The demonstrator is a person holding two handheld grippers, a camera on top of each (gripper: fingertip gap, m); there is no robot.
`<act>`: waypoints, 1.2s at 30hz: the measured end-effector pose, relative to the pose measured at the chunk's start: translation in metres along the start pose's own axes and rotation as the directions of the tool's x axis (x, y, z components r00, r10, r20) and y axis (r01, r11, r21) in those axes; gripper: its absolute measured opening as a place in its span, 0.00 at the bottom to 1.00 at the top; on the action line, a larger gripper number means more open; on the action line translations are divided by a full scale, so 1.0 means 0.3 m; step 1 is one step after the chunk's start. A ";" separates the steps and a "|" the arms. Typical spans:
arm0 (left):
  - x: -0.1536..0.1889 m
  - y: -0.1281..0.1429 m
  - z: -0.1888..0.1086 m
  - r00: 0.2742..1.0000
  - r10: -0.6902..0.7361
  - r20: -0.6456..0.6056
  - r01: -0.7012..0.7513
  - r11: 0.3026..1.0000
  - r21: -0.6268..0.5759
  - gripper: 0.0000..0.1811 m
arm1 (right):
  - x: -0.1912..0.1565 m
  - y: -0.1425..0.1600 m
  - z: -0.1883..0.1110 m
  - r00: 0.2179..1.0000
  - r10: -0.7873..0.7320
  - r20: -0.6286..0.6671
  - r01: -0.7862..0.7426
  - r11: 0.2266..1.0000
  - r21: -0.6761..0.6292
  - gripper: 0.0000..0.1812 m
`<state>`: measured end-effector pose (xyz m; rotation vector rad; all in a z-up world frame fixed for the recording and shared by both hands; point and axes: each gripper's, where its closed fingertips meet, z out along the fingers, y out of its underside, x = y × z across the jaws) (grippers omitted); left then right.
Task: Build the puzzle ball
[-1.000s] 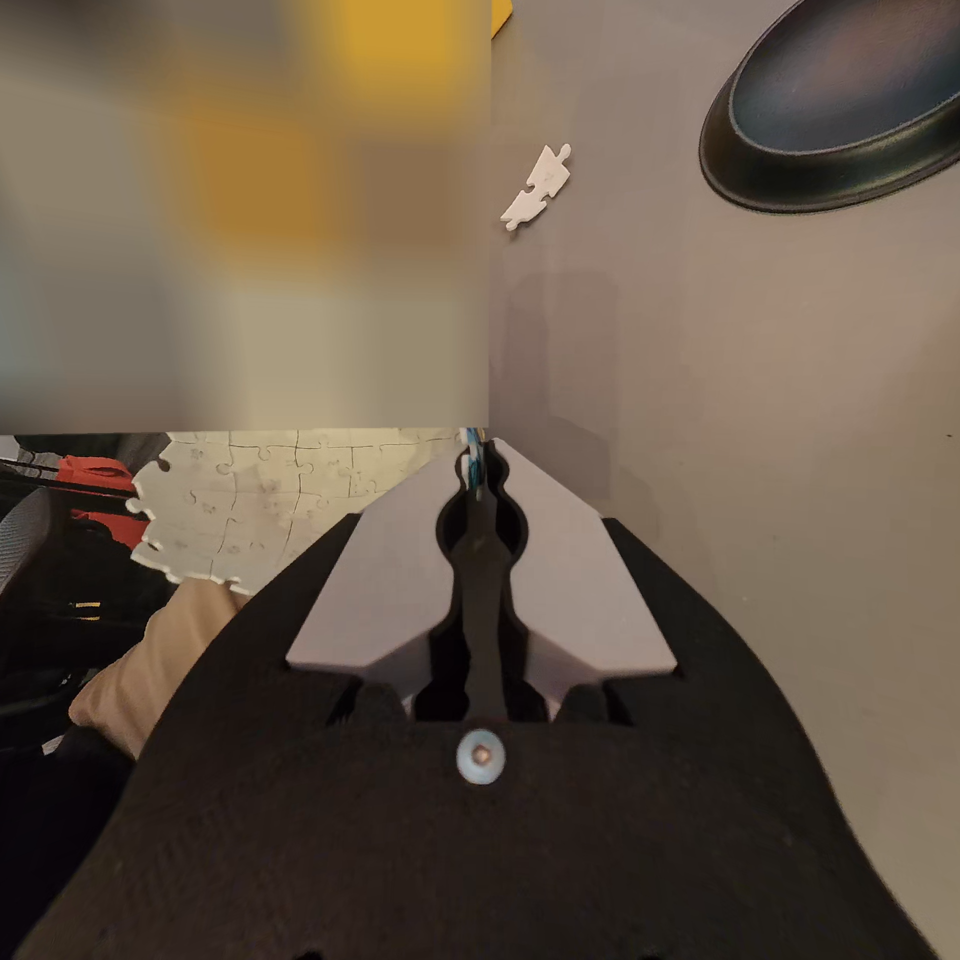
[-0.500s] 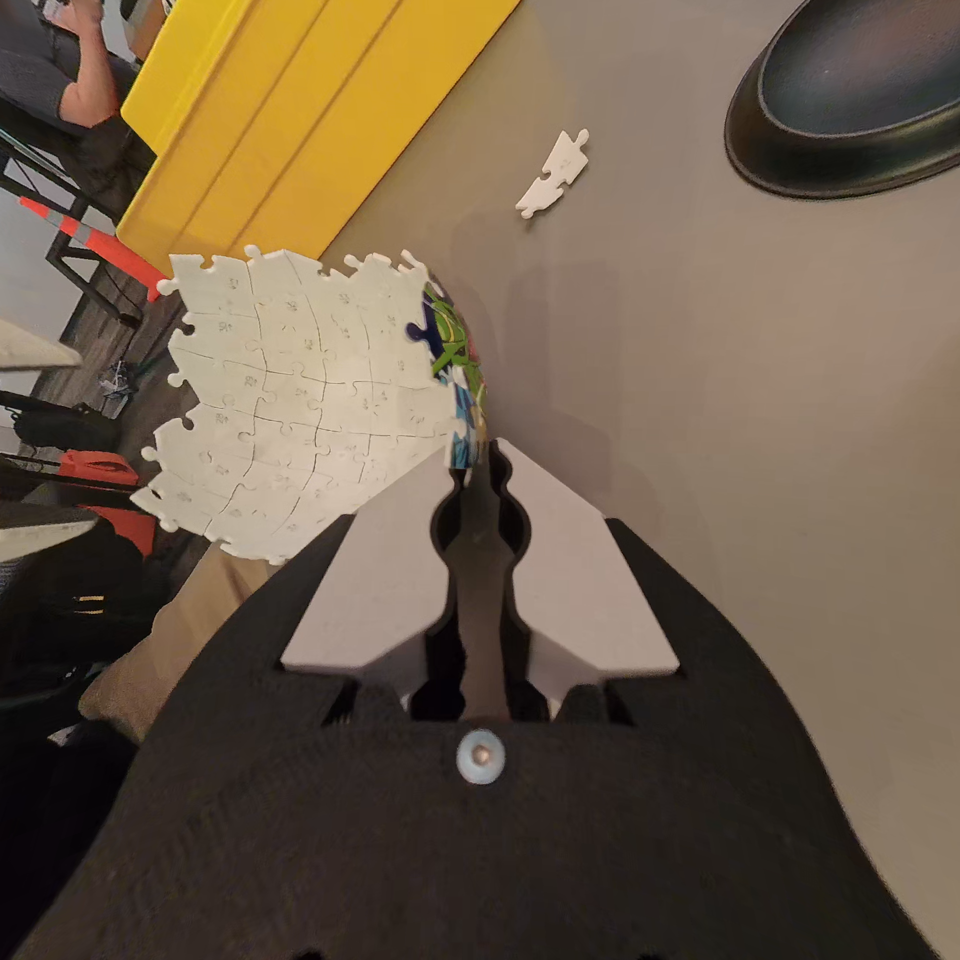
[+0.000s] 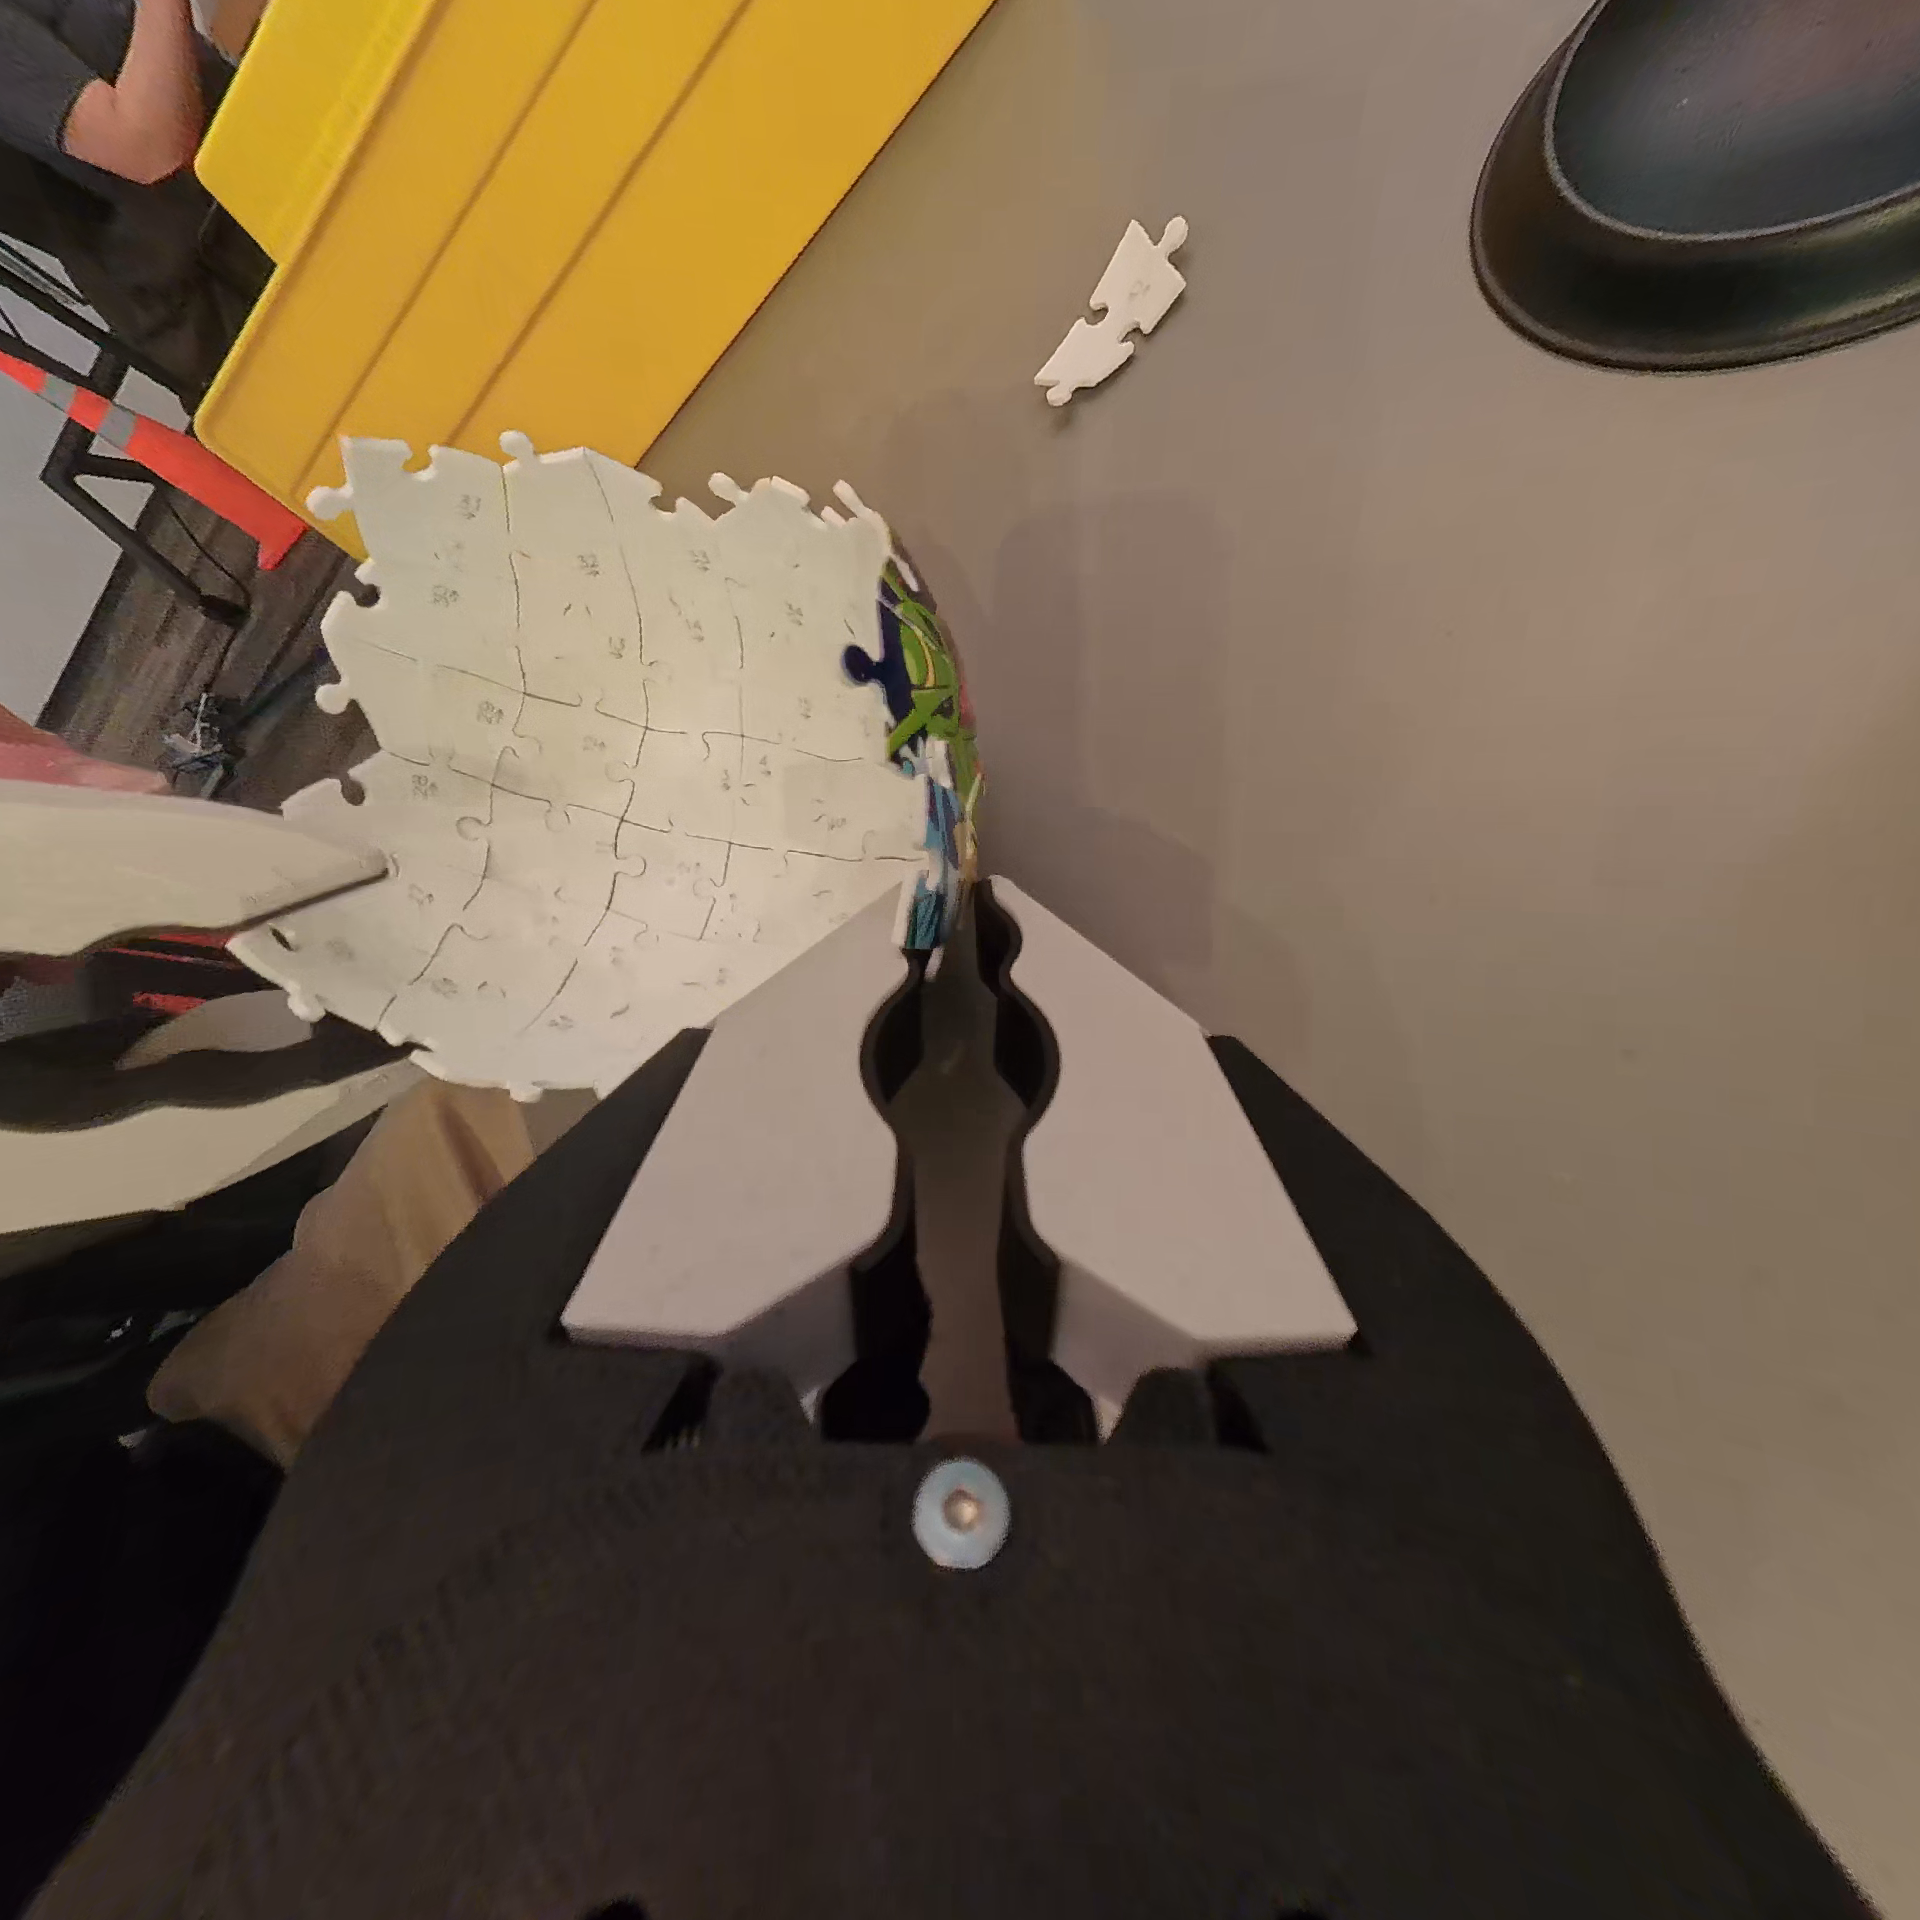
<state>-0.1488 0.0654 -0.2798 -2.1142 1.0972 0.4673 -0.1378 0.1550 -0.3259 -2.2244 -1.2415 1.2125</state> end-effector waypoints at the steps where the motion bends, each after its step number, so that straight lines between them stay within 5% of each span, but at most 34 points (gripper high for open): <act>1: 0.000 -0.004 0.002 1.000 0.008 0.013 -0.008 1.000 0.008 0.19 | -0.002 0.000 0.002 1.000 0.002 0.002 -0.002 1.000 -0.002 0.03; 36: 0.054 -0.048 0.041 0.985 0.143 0.100 -0.148 0.988 0.043 0.16 | 0.005 -0.030 0.036 1.000 -0.013 0.008 0.013 0.999 -0.029 0.04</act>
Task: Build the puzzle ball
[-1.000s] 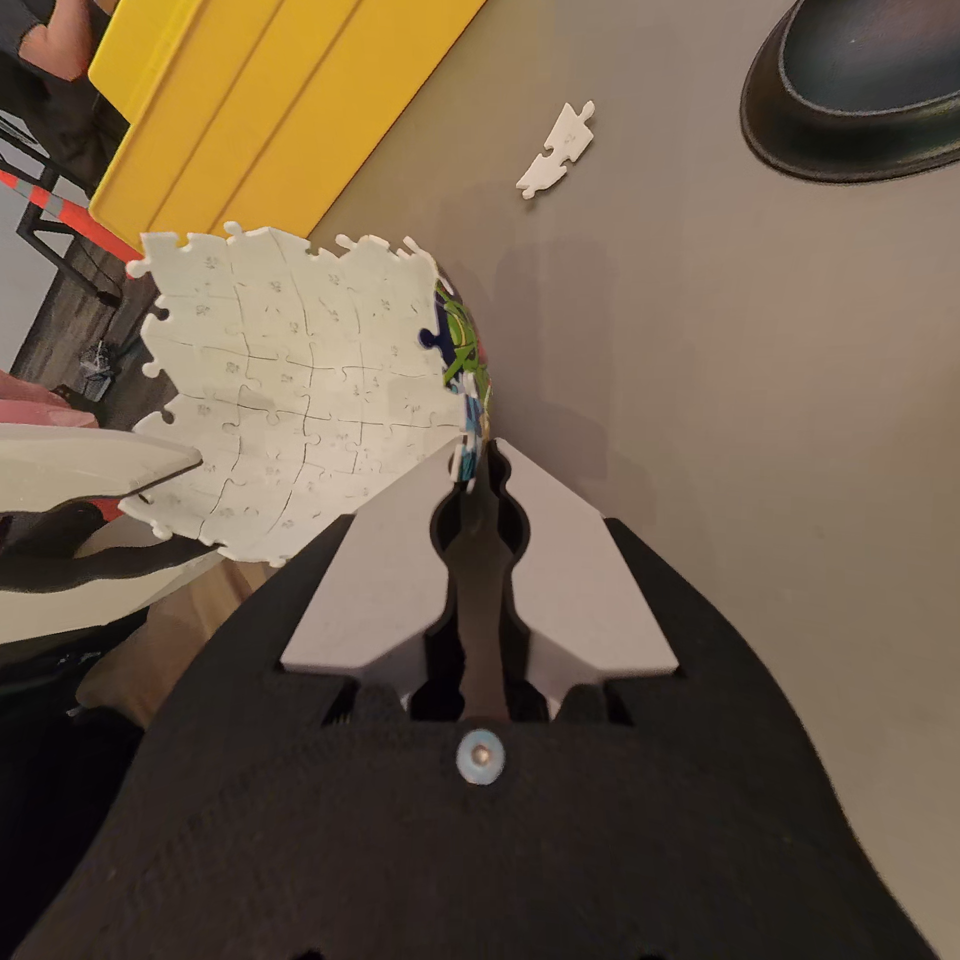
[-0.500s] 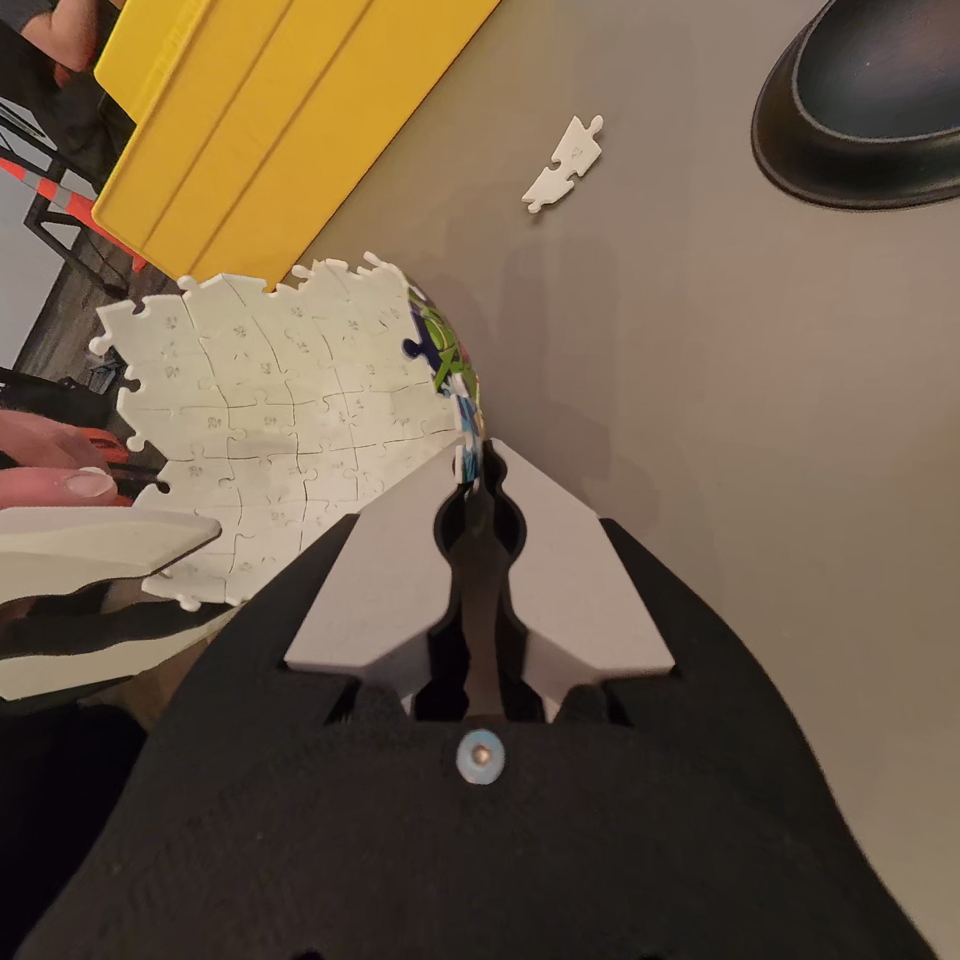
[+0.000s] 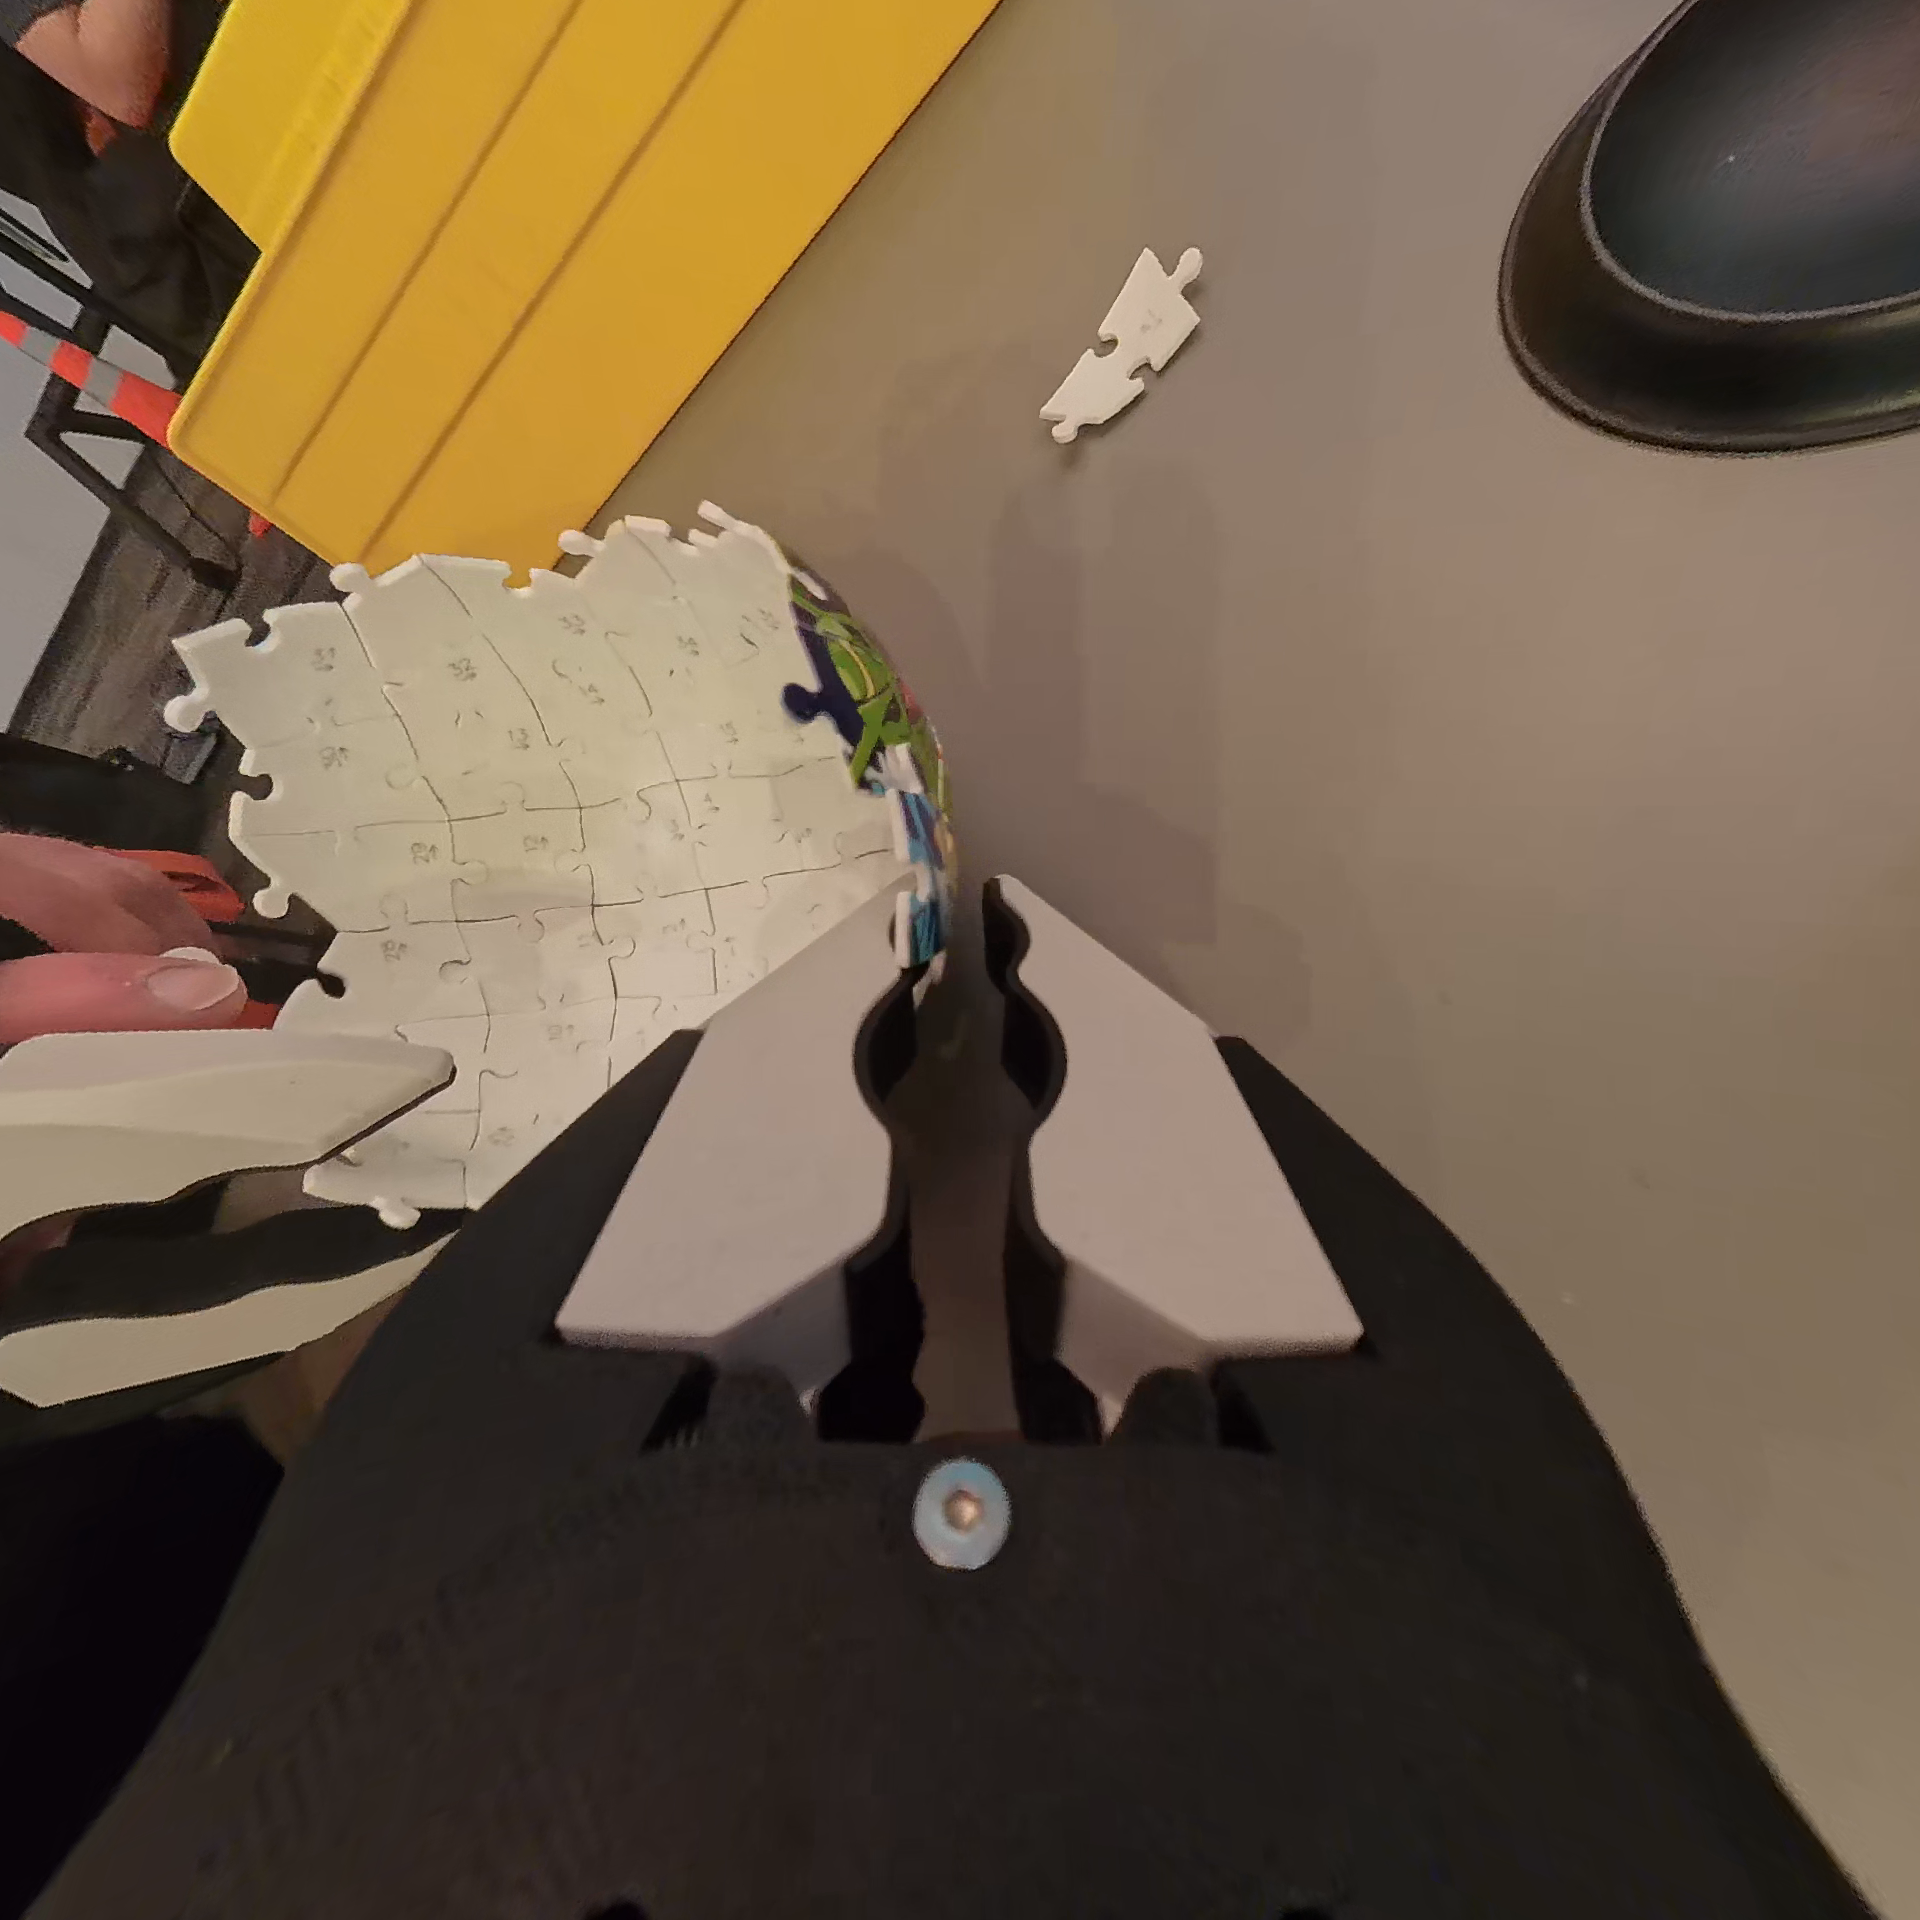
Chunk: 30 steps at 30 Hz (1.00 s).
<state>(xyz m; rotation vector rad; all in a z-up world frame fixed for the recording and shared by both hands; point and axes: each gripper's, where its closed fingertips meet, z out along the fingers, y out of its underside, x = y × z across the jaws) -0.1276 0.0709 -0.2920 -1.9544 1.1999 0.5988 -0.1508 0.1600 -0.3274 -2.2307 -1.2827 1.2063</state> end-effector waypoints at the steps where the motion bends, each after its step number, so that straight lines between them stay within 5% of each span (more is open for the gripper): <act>1: 0.001 0.001 0.001 1.000 0.003 0.001 -0.003 1.000 -0.002 0.16 | 0.000 0.001 -0.001 1.000 0.004 0.005 -0.004 1.000 -0.003 0.05; 16: 0.004 -0.002 0.004 1.000 0.011 0.007 -0.011 1.000 -0.001 0.16 | 0.000 -0.018 -0.030 1.000 -0.003 0.006 0.003 1.000 0.013 0.08; 30: 0.007 -0.006 0.007 1.000 0.021 0.008 -0.021 1.000 0.001 0.16 | -0.008 -0.079 -0.070 0.966 -0.197 -0.169 0.206 0.978 0.037 0.09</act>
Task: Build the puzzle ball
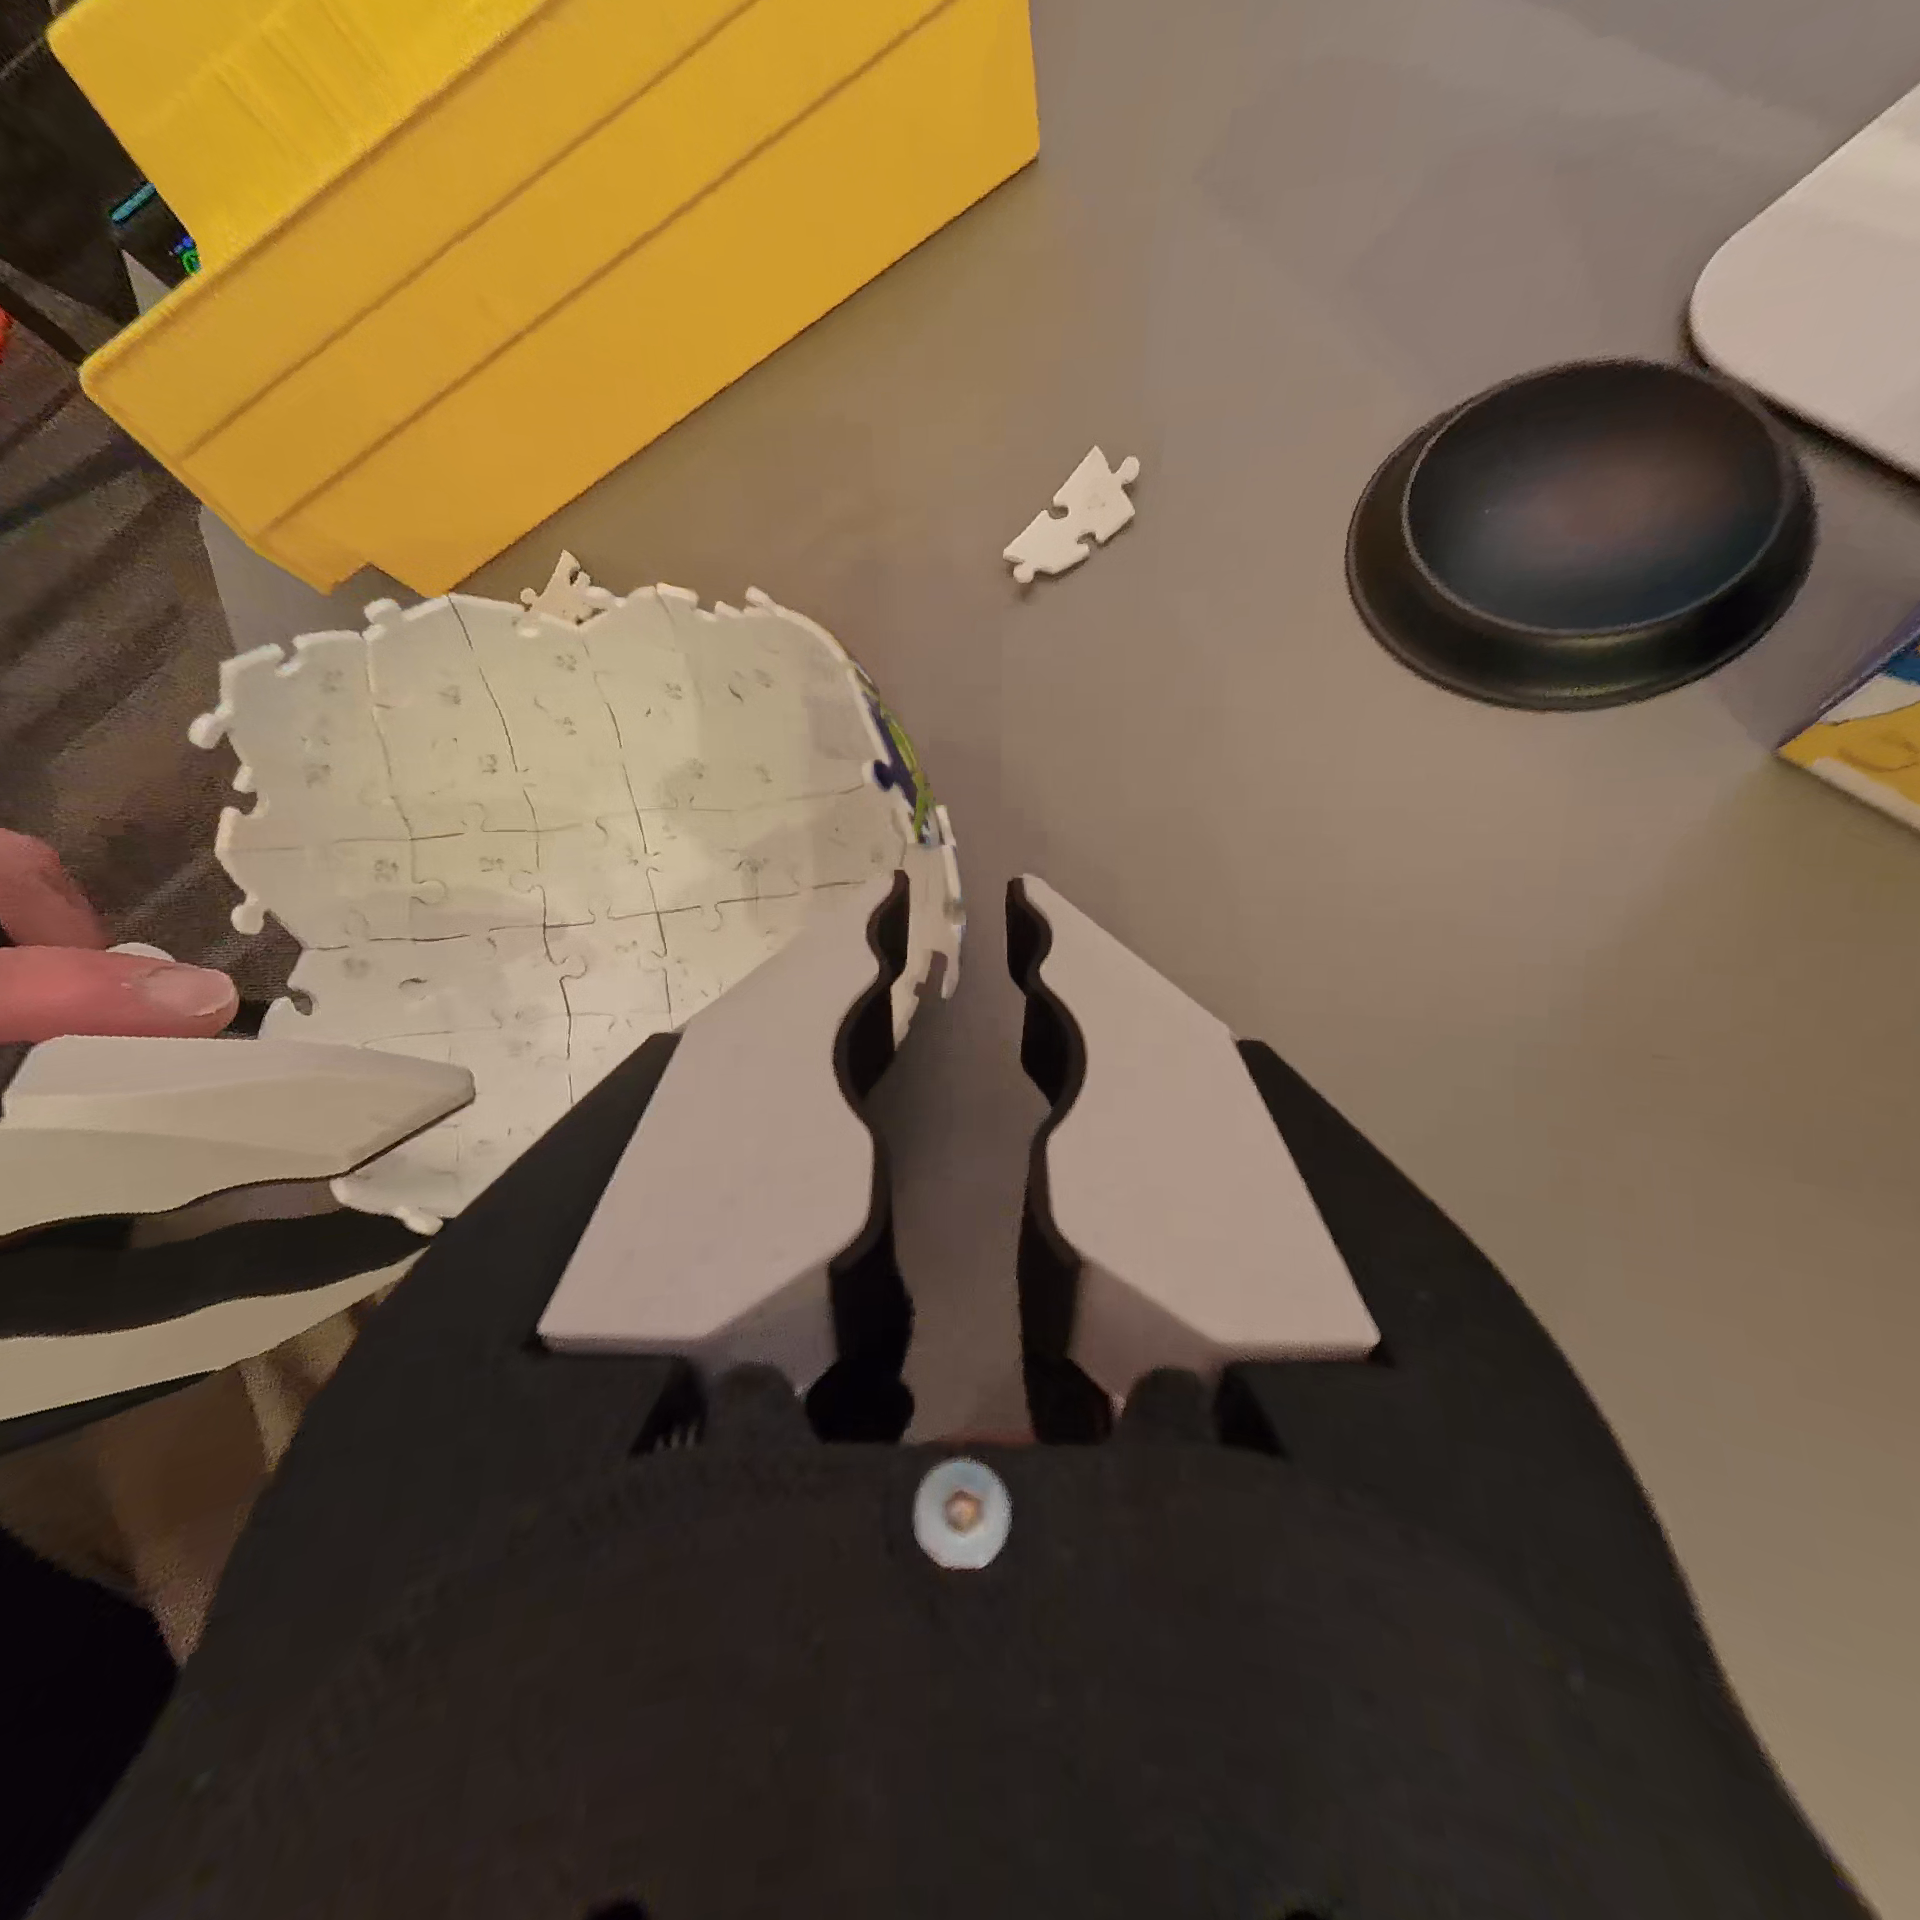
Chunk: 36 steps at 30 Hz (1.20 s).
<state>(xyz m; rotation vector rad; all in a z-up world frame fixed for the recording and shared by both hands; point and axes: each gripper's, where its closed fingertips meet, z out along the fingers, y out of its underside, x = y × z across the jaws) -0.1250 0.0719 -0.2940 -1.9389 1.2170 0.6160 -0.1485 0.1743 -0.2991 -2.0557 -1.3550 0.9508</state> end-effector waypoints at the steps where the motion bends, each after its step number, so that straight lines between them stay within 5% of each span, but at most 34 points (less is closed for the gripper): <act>1: 0.000 0.000 0.000 1.000 0.001 0.000 -0.001 1.000 0.000 0.16 | -0.001 -0.005 -0.002 1.000 -0.014 -0.009 0.014 1.000 0.001 0.09; 13: 0.003 -0.001 0.000 1.000 0.001 -0.003 -0.001 1.000 0.002 0.16 | -0.012 -0.021 0.007 0.997 -0.064 -0.053 0.065 0.998 0.014 0.01; 36: 0.004 0.004 -0.001 1.000 0.004 -0.005 -0.004 1.000 -0.002 0.15 | -0.025 -0.041 0.020 0.979 -0.179 -0.102 0.181 0.983 0.016 0.02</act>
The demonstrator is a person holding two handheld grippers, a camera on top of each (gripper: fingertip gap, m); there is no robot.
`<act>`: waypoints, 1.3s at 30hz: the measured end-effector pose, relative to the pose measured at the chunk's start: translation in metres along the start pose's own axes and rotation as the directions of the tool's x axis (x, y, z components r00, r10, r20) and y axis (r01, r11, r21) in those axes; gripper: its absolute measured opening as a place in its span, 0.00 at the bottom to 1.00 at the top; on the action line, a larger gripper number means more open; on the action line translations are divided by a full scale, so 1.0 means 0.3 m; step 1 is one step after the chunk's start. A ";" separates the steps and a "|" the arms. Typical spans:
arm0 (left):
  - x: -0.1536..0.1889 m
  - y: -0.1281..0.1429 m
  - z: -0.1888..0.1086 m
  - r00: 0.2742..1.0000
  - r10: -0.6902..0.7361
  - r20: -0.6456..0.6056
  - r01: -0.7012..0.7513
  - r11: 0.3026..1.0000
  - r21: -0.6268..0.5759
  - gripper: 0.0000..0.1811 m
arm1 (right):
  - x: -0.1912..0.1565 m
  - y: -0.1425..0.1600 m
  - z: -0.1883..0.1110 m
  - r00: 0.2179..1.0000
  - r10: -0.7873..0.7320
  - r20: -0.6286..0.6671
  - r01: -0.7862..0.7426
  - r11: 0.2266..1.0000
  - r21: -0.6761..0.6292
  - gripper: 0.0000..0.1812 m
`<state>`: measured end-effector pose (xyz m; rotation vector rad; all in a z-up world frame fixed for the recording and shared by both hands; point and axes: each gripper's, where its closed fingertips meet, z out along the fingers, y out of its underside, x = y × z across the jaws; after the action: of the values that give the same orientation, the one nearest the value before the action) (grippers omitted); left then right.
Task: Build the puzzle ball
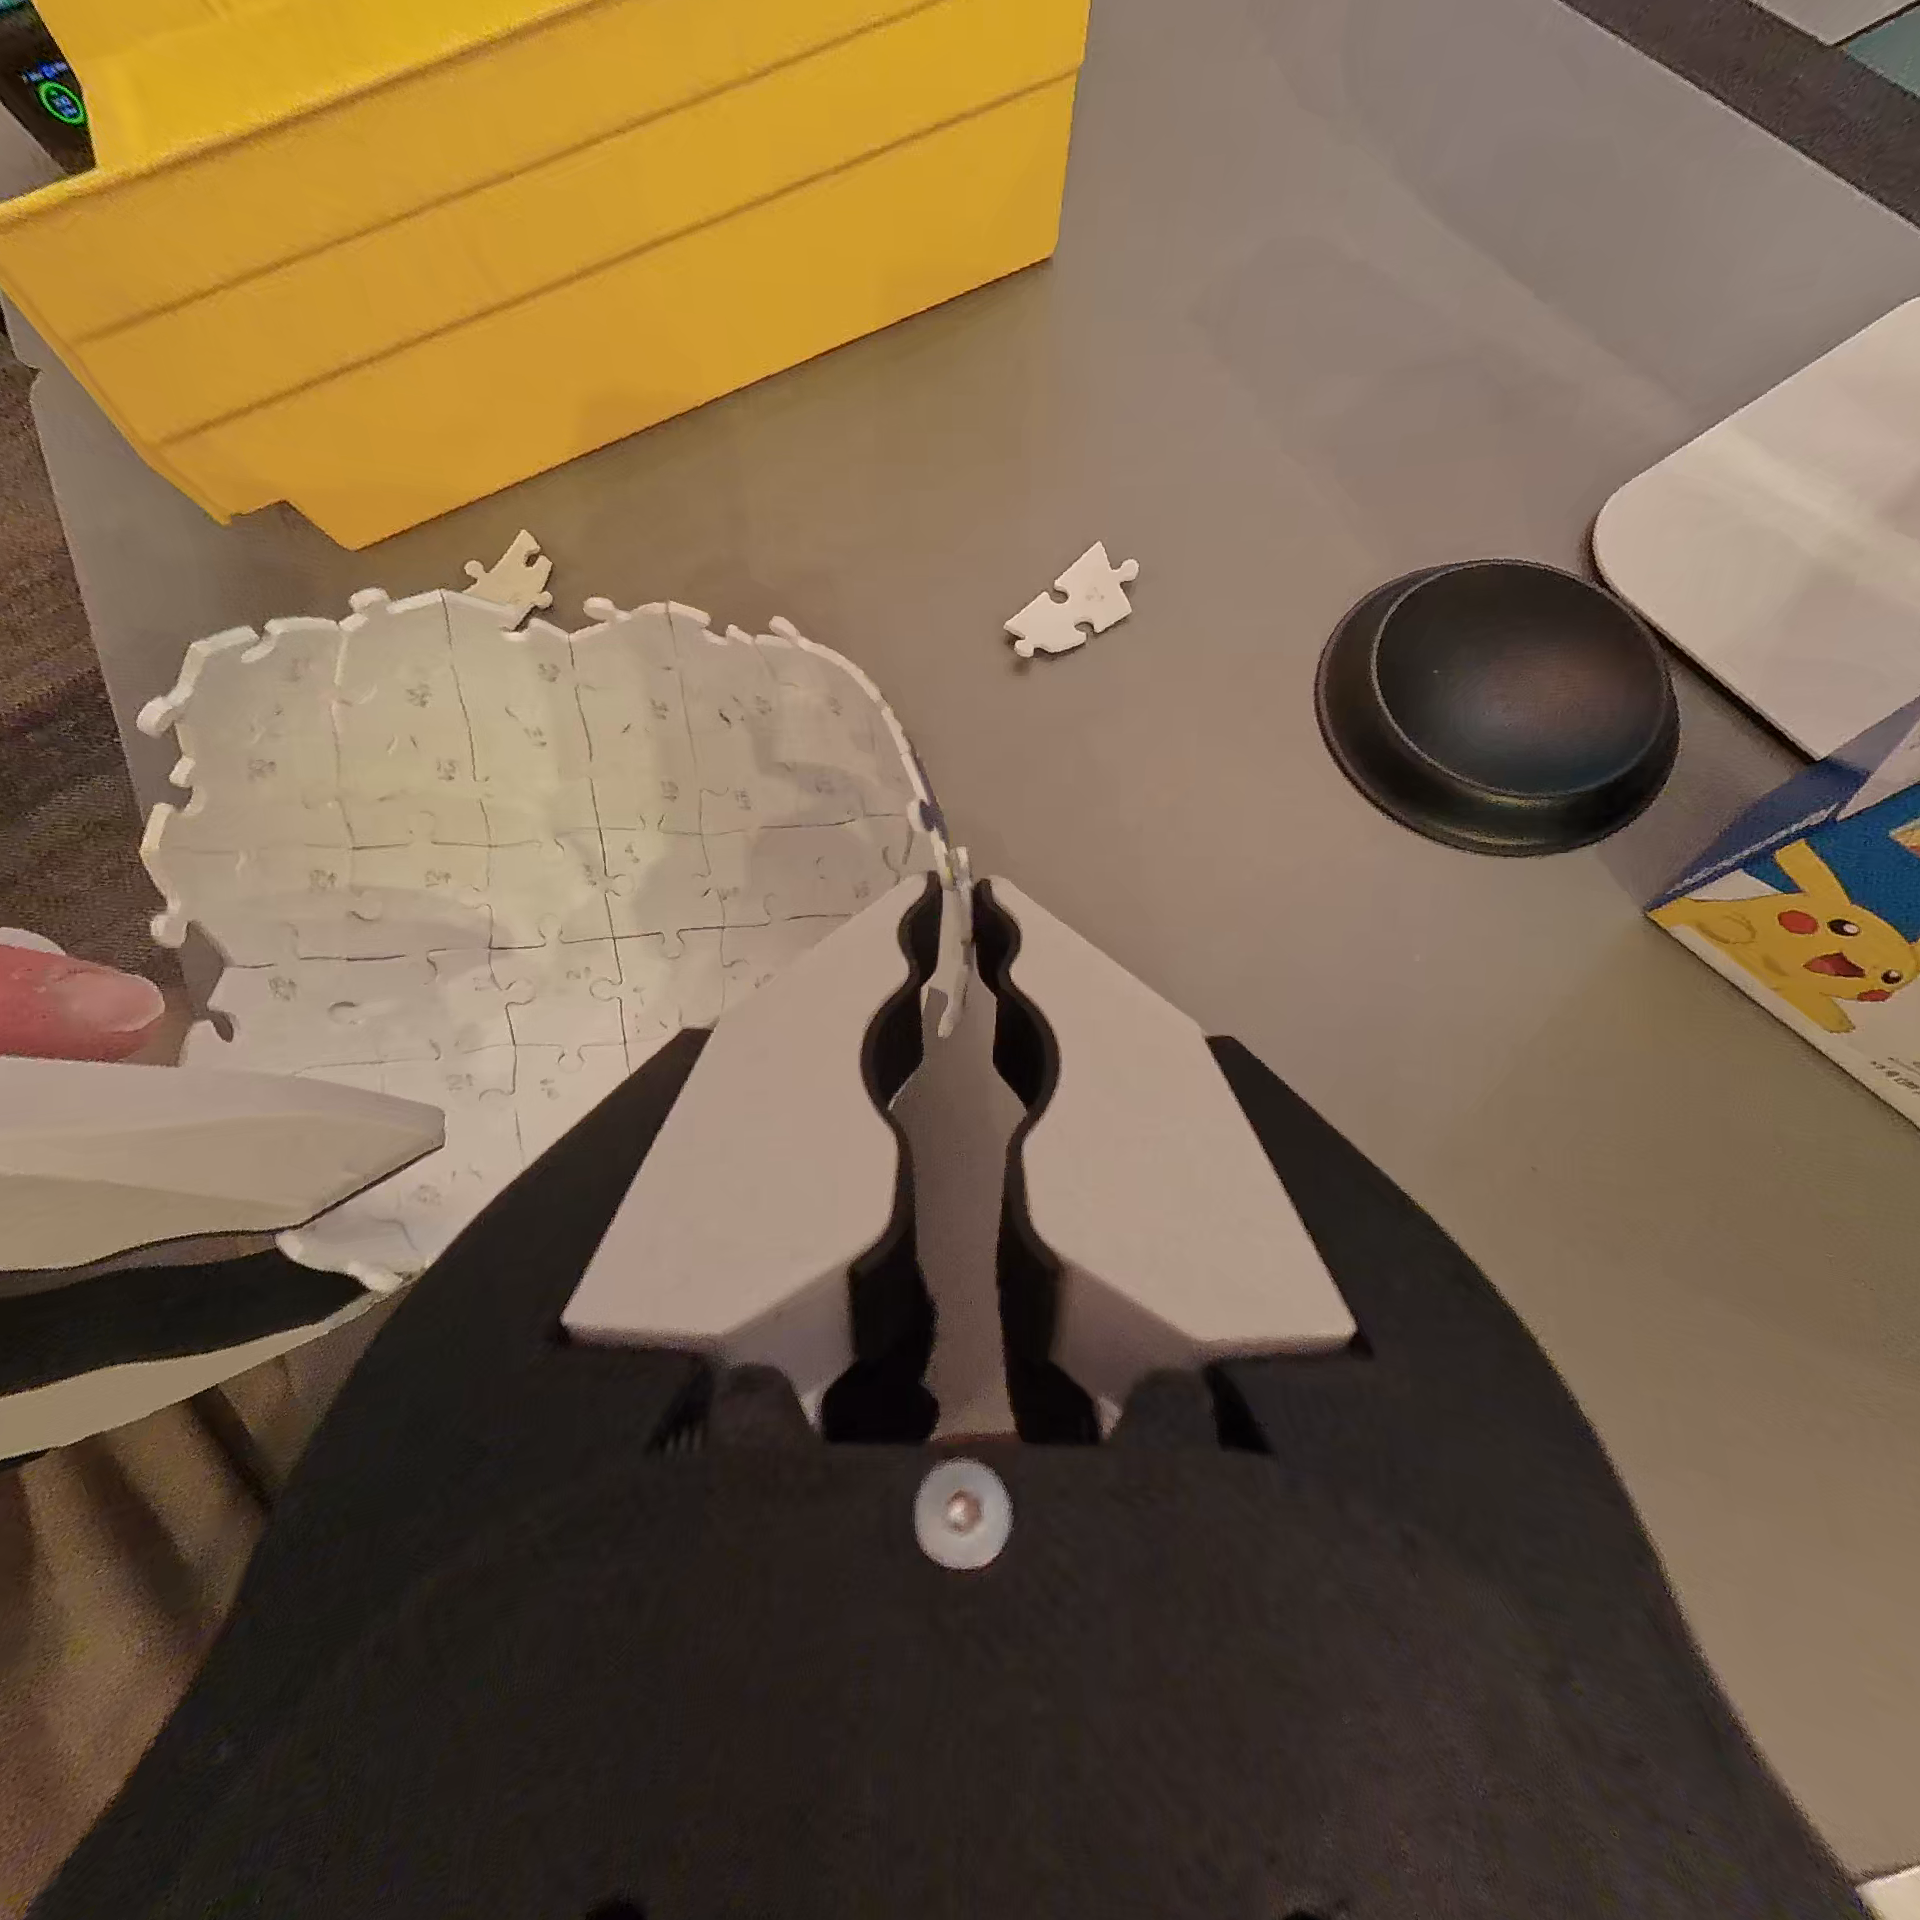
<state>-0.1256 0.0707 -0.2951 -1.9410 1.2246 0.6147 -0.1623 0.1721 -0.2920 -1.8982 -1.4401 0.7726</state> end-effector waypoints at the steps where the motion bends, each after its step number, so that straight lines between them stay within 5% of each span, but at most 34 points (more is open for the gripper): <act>1: 0.000 0.000 0.000 1.000 0.000 0.001 0.000 1.000 0.000 0.15 | 0.000 0.000 0.001 1.000 -0.003 -0.001 0.003 1.000 -0.002 0.02; 39: -0.010 0.020 -0.003 1.000 -0.012 0.003 0.012 1.000 -0.008 0.15 | -0.012 -0.028 0.024 0.996 -0.086 0.000 0.086 0.996 0.013 0.02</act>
<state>-0.1323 0.0700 -0.2943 -1.9522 1.2090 0.6170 -0.1736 0.1712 -0.2897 -1.8137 -1.5034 0.7404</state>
